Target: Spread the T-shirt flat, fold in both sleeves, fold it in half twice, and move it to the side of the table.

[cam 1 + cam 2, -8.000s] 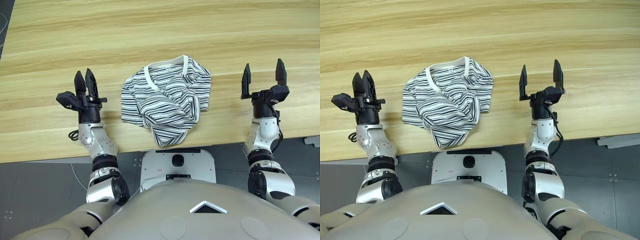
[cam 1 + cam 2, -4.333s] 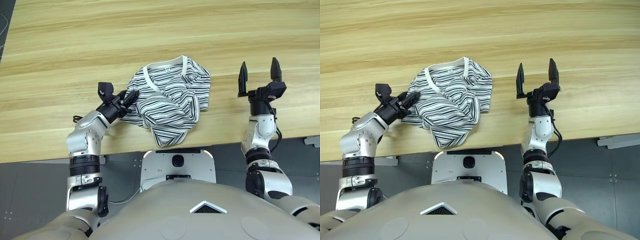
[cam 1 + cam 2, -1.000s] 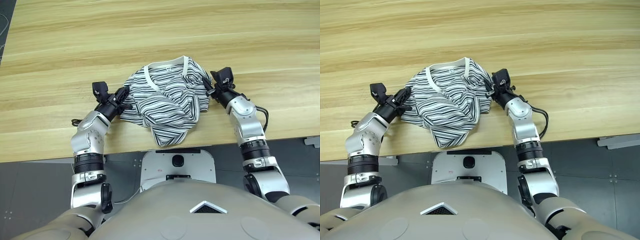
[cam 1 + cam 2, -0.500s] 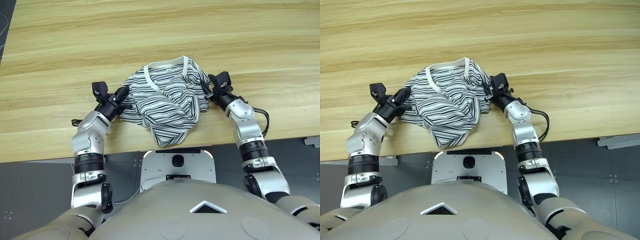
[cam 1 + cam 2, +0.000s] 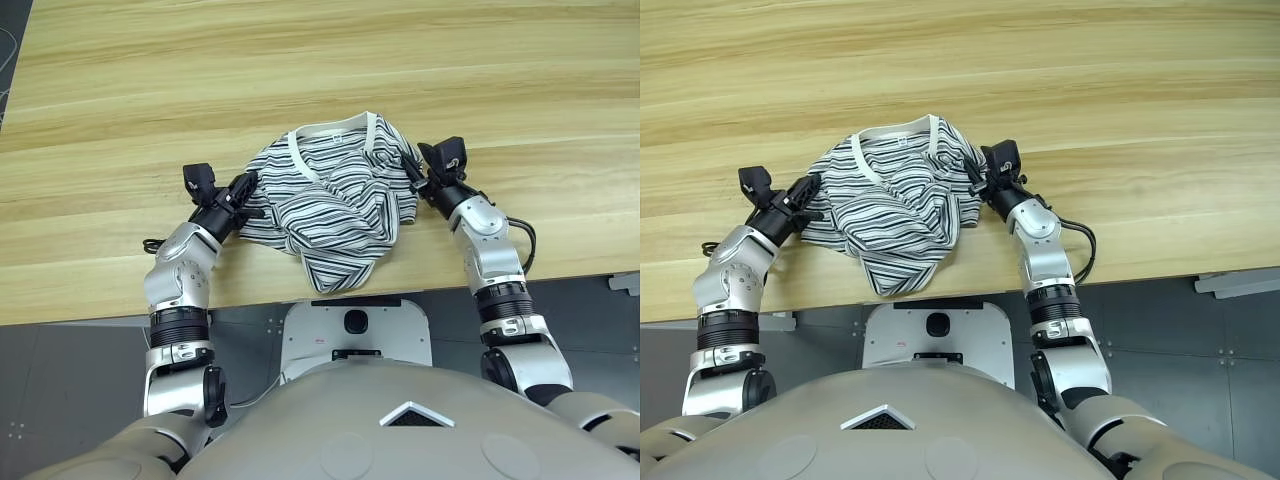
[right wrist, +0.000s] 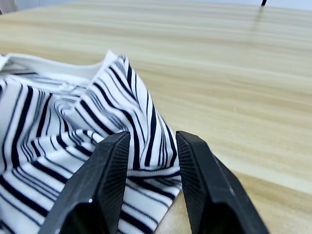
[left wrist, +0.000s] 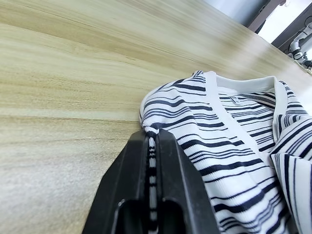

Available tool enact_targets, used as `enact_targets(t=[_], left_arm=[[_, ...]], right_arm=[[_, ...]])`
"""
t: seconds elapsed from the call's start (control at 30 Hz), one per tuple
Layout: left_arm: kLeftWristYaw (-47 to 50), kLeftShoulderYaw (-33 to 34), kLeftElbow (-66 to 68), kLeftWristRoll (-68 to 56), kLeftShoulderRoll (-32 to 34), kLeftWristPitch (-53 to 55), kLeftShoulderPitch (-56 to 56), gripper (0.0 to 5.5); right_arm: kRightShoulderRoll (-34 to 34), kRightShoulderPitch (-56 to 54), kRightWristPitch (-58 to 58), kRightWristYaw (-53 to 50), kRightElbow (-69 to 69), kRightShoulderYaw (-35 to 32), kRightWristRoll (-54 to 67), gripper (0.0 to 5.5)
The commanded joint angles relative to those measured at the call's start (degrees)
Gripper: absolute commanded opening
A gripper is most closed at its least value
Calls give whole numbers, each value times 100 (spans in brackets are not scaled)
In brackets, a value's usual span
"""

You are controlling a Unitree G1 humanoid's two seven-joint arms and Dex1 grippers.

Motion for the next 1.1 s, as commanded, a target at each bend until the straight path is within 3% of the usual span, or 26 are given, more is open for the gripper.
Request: enact_targets(t=[0.03,0.23,0.53,0.7,0.9,1.1], left_arm=[[133,-6,229,136,-64,122,157,10],[119,0,245,134,-66,94,152,10],[130,0,273,142,-79,80,141,10],[67,-37,293,199,-53,-58,137,10],[-404,499,-719,-142,438,-622,-66,10],[-665,876,-2630,-460,1084,-655,2,10]], right_arm=[[-90,11,35,36,50,90,-112,172],[-64,4,98,-66,105,49,-141,172],[-40,15,40,-23,122,32,-73,13],[-55,-5,-239,-3,160,18,-86,13],[-875,-69,-1977,72,-190,-311,-275,13],[-1971,168,-3327,949,-1422,-364,-177,13]])
